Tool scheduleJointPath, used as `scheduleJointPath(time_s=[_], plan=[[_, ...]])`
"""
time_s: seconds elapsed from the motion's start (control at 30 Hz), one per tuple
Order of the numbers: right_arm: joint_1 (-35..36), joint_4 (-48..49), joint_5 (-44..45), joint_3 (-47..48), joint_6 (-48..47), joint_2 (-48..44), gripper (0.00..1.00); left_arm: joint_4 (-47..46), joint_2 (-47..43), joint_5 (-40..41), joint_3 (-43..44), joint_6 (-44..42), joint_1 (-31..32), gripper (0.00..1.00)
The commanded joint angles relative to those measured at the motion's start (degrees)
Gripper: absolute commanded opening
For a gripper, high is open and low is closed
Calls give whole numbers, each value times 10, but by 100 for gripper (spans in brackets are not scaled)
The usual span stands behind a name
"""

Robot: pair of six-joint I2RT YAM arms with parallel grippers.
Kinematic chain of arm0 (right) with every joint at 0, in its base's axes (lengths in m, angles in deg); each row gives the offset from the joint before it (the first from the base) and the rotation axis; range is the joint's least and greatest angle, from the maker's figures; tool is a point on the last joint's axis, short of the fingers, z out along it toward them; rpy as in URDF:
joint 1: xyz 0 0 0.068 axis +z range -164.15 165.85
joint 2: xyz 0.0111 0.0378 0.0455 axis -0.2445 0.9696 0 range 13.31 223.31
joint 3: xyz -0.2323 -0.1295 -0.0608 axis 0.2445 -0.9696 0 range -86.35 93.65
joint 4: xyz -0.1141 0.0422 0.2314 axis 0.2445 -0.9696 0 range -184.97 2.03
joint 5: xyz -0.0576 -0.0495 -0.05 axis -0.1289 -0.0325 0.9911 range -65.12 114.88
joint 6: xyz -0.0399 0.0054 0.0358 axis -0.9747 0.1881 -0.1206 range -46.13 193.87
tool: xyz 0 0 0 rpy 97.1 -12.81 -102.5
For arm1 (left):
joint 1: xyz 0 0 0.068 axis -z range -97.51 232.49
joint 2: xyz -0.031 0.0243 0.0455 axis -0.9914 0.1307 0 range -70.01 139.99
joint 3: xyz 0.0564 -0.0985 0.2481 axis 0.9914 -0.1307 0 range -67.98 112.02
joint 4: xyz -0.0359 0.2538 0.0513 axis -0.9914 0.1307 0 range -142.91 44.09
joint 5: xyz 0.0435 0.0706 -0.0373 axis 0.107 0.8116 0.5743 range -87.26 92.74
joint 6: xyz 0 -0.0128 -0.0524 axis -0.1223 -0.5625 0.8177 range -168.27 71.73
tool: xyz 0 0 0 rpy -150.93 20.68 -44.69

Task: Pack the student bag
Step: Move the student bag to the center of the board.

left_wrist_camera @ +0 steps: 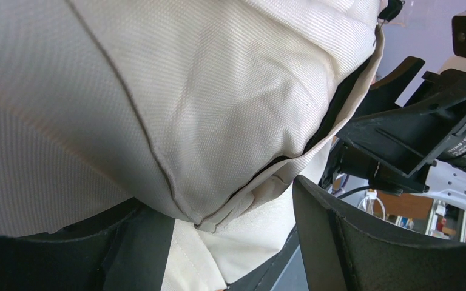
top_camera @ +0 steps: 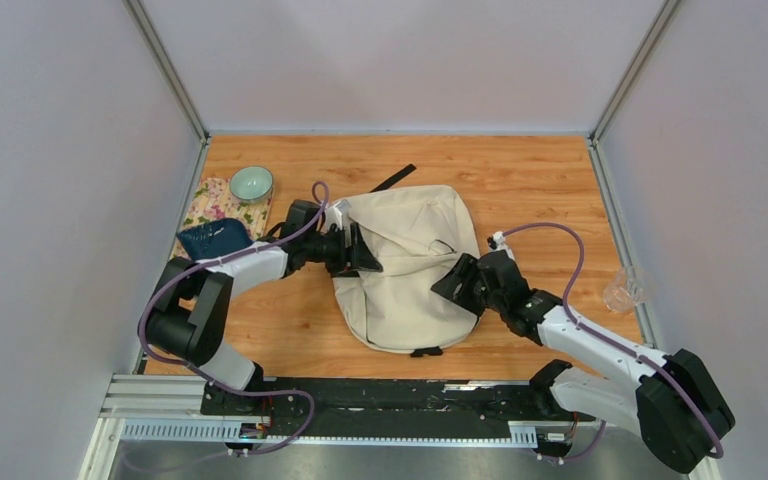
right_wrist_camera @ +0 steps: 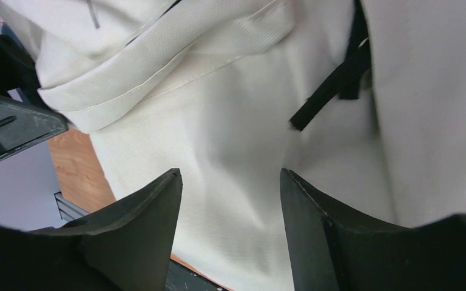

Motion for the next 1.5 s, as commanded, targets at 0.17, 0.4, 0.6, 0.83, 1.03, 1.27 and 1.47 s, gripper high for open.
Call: scheduleJointPath(time_s=[0.17, 0.4, 0.6, 0.83, 1.03, 1.27, 1.47], plan=[[1, -2, -11, 3, 5, -40, 63, -25, 39, -12, 68, -10, 30, 75], [10, 48, -56, -5, 13, 4, 63, 0, 16, 22, 42, -19, 28, 75], [60, 73, -33, 5, 33, 44, 63, 31, -43, 77, 14, -39, 29, 79], [106, 100, -12, 23, 44, 72, 63, 62, -71, 96, 5, -57, 28, 79], [121, 1, 46, 73, 0, 46, 62, 82, -122, 136, -5, -59, 29, 79], [34, -141, 193, 63, -55, -122, 65, 110, -244, 246, -75, -69, 28, 82], [-121, -144, 98, 30, -93, -133, 66, 80, -271, 222, -151, -36, 28, 83]])
